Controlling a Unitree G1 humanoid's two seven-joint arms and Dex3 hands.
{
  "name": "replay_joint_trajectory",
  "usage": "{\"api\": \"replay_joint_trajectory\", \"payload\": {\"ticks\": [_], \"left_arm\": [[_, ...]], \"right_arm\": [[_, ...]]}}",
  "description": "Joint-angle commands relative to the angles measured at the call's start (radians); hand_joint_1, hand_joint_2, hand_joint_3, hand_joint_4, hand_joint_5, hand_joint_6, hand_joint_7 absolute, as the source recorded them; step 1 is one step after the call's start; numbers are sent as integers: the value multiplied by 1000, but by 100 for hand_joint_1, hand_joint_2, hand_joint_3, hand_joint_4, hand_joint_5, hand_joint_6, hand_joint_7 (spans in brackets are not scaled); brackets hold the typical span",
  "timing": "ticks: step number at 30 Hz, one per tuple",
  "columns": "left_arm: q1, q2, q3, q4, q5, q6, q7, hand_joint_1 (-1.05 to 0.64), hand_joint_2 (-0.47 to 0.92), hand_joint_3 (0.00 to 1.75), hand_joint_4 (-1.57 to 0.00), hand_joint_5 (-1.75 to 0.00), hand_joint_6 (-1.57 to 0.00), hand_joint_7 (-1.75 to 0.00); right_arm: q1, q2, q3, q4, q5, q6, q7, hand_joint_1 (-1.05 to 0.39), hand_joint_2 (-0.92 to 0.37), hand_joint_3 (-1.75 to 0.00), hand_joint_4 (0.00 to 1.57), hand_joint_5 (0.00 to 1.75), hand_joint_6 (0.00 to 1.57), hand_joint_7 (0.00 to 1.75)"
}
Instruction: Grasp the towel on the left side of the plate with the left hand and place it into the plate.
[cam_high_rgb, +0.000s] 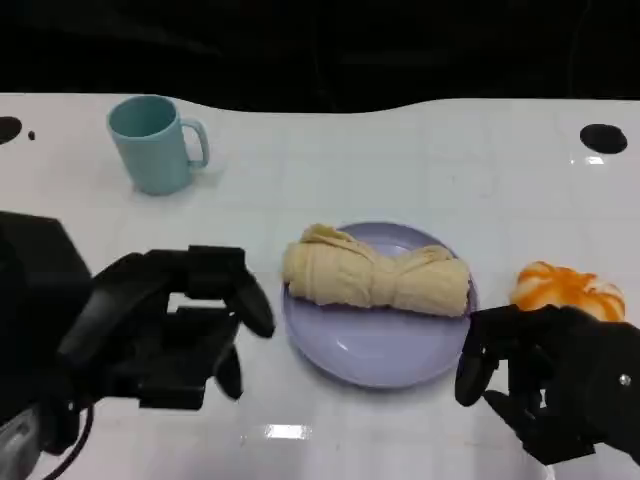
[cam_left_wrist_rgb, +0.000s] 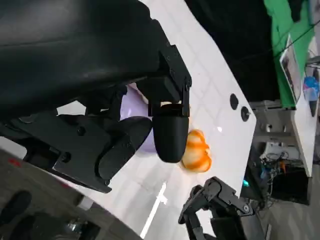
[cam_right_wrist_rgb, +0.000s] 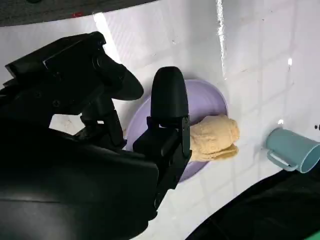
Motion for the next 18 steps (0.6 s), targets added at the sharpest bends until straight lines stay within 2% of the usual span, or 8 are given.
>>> {"api": "replay_joint_trajectory", "payload": {"ticks": [1,8,11,18], "left_arm": [[43,39,32,-37,-58,46,21,-6,43,144,-87,-175,-80,-162],[34,51,-2,29,-104,104,61,-6,41,144,-85,-175,-78,-162],[9,30,7,90,-130,130,90,-5,43,144,-87,-175,-79,-165],[-14,42,-17,168,-155,109,98,-6,44,143,-86,-175,-78,-165]], "right_arm": [[4,-12,-21,16,10,-31,1,-2,-57,-107,72,175,69,141],[21,-29,-43,31,10,-72,6,-2,-59,-106,71,174,68,141],[28,-32,-52,39,11,-99,4,0,-58,-105,72,175,69,141],[30,-26,-63,62,18,-124,2,0,-57,-106,73,175,70,142]]}}
